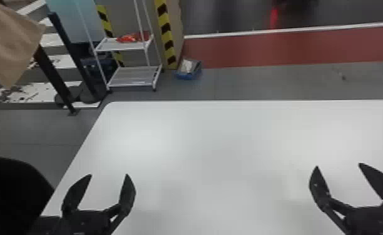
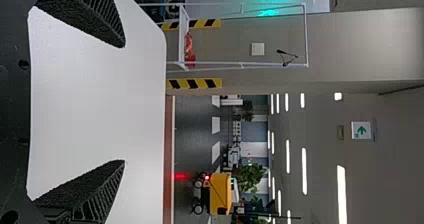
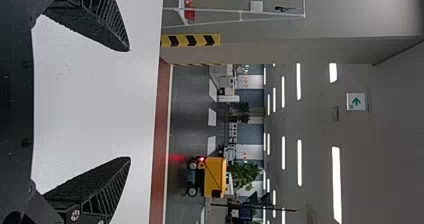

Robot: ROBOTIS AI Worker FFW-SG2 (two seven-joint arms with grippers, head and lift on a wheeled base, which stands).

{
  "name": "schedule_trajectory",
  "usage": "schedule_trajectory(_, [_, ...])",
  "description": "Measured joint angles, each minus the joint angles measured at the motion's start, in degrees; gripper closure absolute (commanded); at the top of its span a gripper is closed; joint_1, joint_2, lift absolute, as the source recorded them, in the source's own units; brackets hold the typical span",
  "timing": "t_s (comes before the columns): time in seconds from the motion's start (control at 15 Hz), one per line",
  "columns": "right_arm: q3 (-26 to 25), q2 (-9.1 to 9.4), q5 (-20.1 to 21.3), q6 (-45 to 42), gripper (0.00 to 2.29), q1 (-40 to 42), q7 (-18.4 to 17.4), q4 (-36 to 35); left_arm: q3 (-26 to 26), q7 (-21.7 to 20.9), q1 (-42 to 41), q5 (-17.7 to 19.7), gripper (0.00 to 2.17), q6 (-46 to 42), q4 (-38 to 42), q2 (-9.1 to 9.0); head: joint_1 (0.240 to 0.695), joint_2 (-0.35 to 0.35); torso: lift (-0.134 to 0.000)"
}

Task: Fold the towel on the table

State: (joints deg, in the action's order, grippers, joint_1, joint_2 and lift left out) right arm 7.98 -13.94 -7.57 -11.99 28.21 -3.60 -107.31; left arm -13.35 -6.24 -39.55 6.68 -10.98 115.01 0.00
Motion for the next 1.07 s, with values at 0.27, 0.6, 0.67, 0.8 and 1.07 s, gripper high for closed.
schedule_trajectory(0.27, [-0.07, 0.05, -0.01, -0.11, 0.11, -0.05, 0.00, 0.22, -0.01, 0.00, 0.00, -0.01, 0.04, -0.12, -0.21, 0.00, 0.695, 0.186, -0.115])
schedule_trajectory(0.6, [-0.07, 0.22, -0.03, -0.18, 0.11, -0.09, 0.00, 0.51, -0.17, -0.09, -0.10, 0.00, 0.04, -0.35, -0.48, 0.00, 0.695, 0.188, -0.115])
schedule_trajectory(0.67, [-0.07, 0.25, -0.03, -0.18, 0.11, -0.09, 0.00, 0.52, -0.19, -0.09, -0.19, 0.00, 0.04, -0.50, -0.48, 0.00, 0.695, 0.189, -0.115])
schedule_trajectory(0.8, [-0.07, 0.30, -0.01, -0.18, 0.11, -0.09, 0.00, 0.52, -0.25, -0.09, -0.26, 0.00, 0.04, -0.64, -0.48, 0.00, 0.695, 0.190, -0.115])
schedule_trajectory(1.07, [-0.16, 0.32, -0.01, -0.18, 0.11, -0.09, 0.00, 0.52, -0.28, -0.09, -0.35, 0.00, 0.04, -0.67, -0.54, 0.00, 0.695, 0.189, -0.115])
